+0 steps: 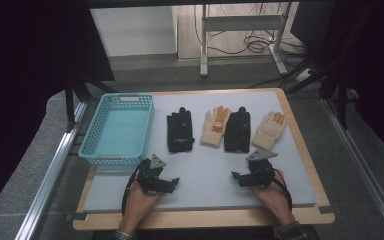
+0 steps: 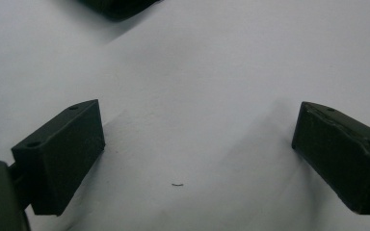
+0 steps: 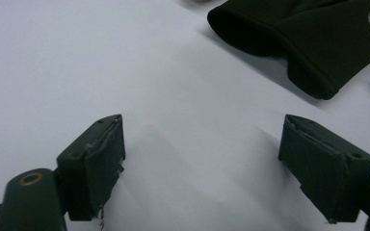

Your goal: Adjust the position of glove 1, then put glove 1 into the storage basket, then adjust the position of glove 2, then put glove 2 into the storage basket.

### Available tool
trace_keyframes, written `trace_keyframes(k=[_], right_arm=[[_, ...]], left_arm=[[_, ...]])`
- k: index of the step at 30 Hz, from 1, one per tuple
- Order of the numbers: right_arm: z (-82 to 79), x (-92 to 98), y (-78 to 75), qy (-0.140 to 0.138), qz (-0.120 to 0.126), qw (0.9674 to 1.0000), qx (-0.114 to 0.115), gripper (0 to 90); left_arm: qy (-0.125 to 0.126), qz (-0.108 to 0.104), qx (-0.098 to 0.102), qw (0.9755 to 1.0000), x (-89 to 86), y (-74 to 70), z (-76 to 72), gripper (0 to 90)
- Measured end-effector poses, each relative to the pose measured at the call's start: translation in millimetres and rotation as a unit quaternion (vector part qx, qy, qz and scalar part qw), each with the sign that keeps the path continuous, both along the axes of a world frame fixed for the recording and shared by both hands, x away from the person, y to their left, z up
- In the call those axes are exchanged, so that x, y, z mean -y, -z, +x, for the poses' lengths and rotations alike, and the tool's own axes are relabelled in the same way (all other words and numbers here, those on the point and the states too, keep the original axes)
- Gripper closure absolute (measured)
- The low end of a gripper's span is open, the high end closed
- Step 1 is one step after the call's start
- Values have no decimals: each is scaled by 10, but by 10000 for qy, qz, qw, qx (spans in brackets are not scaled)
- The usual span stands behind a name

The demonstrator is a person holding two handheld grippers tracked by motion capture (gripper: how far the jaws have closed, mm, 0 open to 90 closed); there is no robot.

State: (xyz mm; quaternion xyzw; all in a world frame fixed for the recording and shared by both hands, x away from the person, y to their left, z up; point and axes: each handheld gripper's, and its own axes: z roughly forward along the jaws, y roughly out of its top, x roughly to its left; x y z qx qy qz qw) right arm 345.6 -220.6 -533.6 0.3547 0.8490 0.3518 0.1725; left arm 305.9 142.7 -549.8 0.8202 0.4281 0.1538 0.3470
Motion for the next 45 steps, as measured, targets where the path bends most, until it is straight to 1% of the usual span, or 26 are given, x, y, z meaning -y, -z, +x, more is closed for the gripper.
trace_keyframes(k=[4, 12, 29, 31, 35, 36, 39, 41, 42, 43, 44, 45], right_arm=[[-1, -8, 4, -52, -25, 10000, -16, 119], [0, -7, 4, -25, -37, 10000, -18, 111], [-3, -4, -2, 43, -15, 10000, -20, 128], [1, 4, -8, 82, 19, 10000, -35, 146], [10, 15, -16, 69, 23, 10000, -37, 167], [27, 25, -31, 59, 49, 9999, -75, 187], [43, 38, -53, 67, 110, 9999, -75, 209], [71, 54, -90, 89, 176, 9998, -72, 257], [71, 54, -90, 89, 176, 9998, -72, 257], [83, 63, -106, 93, 188, 9998, -65, 285], [123, 83, -143, 115, 241, 9996, -42, 336], [123, 83, -143, 115, 241, 9996, -42, 336]], left_arm=[[-11, -4, 10, 10000, 2, 1, -4, 49], [-17, -12, 24, 10000, 1, 2, -7, 52], [-3, 7, 20, 10000, -4, 0, -7, 54], [-2, 8, 21, 10000, -4, 0, -7, 54], [-4, 5, 22, 10000, -4, 0, -7, 54], [-4, 7, 22, 10000, -4, 0, -8, 54], [-5, 6, 24, 10000, -4, 0, -8, 54], [-5, 5, 24, 10000, -4, 0, -8, 54], [-5, 5, 24, 10000, -4, 0, -8, 54], [-6, 5, 25, 10000, -4, 0, -8, 54], [-5, 6, 23, 10000, -4, 0, -8, 54], [-5, 5, 23, 10000, -4, 0, -8, 54]])
